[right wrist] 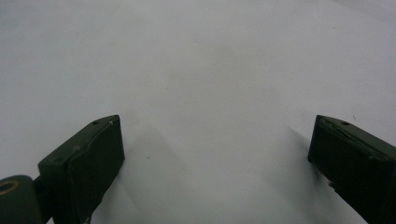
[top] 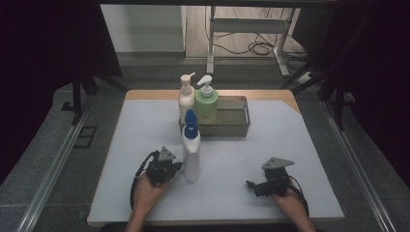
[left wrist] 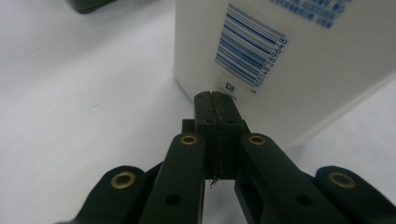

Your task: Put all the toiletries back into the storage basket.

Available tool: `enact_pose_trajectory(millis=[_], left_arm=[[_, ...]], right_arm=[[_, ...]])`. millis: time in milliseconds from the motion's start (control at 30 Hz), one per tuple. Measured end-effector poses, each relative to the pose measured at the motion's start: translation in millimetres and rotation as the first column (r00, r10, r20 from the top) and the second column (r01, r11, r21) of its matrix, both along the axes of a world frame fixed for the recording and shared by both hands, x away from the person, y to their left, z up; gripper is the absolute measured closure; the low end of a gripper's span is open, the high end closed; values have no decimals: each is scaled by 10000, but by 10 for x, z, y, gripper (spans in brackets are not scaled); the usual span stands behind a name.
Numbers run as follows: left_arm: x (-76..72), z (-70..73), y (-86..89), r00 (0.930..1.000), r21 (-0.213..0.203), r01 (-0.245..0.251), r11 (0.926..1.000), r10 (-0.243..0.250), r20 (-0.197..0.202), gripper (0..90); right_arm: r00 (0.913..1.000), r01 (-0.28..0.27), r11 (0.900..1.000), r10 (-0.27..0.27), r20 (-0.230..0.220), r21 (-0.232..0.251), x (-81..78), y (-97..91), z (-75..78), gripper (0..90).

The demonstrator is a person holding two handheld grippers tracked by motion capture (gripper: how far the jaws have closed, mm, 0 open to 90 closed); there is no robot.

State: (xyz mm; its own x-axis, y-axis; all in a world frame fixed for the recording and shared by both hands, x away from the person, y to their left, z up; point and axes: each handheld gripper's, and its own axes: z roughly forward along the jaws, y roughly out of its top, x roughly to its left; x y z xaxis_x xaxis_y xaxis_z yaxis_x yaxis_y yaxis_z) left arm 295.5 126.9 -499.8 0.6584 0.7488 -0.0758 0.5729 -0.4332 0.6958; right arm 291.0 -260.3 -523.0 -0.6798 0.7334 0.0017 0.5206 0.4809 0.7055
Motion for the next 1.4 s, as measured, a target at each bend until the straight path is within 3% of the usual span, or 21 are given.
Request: enact_pose_trajectory(millis=[267, 333, 533, 933, 1400], left_arm=[[-41, -2, -105, 9994, 186, 352, 9992, -350, -81, 895], [-51, -8, -127, 9992, 38, 388, 9992, -388, -122, 895], [-89, -11, -217, 9975, 117, 682, 9976, -680, -169, 895], [-115, -69, -422, 9910, 218, 1285, 9915, -1275, -412, 895], [-121, -110, -555, 9879, 333, 1508, 9880, -1494, -410, 894]], right_arm=[[10000, -1, 10000, 1, 0, 2, 0, 0, 0, 31], [10000, -6, 10000, 6, -2, 9, 0, 0, 0, 31], [10000, -6, 10000, 6, 0, 13, 0, 0, -1, 31], [10000, -17, 10000, 17, -1, 14, 0, 0, -1, 31], [10000, -12, 10000, 12, 1, 14, 0, 0, -1, 31]])
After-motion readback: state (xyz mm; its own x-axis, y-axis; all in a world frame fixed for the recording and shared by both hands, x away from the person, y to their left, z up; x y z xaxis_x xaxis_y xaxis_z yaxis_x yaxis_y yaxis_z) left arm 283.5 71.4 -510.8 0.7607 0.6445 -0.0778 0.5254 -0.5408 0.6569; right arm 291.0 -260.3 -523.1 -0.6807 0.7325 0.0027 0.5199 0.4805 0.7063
